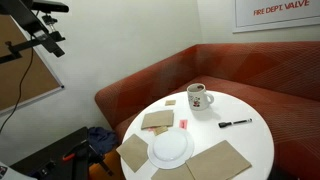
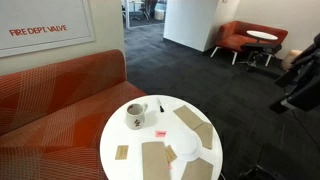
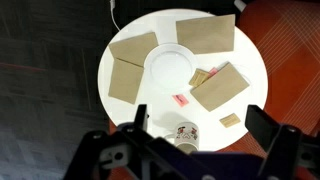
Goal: Pick up the marker and put it in the cup
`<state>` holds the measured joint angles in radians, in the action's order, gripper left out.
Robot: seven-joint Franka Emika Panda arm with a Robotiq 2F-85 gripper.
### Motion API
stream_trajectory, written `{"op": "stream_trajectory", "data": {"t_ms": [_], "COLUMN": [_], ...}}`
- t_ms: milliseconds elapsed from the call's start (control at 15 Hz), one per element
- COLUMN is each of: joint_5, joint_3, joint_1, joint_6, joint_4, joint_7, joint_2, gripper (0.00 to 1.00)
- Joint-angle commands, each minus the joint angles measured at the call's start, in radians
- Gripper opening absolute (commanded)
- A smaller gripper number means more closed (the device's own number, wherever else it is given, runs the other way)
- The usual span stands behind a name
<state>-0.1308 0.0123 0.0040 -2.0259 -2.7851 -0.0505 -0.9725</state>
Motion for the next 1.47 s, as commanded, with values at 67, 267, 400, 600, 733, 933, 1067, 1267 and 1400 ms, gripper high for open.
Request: {"op": "stream_trajectory", "data": {"t_ms": [67, 267, 400, 600, 733, 933, 1067, 1267, 1400], "joint_5": [-0.001, -0.001, -0.001, 0.005, 0.012, 0.007, 0.009, 0.007, 0.009], "joint_3": [-0.001, -0.001, -0.001, -0.003, -0.008, -0.045, -0.070, -0.107, -0.123], "joint_1": [0.001, 0.001, 0.001, -0.004, -0.016, -0.045, -0.066, -0.109, -0.131], "joint_6": [0.003, 0.003, 0.003, -0.023, -0.046, -0.056, -0.073, -0.132, -0.184], "joint_4": [0.003, 0.003, 0.003, 0.024, 0.052, 0.078, 0.109, 0.173, 0.217], "joint_7": [0.001, 0.001, 0.001, 0.014, 0.035, 0.033, 0.038, 0.056, 0.064], "joint_2": [0.001, 0.001, 0.001, 0.042, 0.088, 0.093, 0.137, 0.229, 0.307], "gripper": [1.00, 1.00, 1.00, 1.00, 1.00, 1.00, 1.00, 1.00, 1.00]}}
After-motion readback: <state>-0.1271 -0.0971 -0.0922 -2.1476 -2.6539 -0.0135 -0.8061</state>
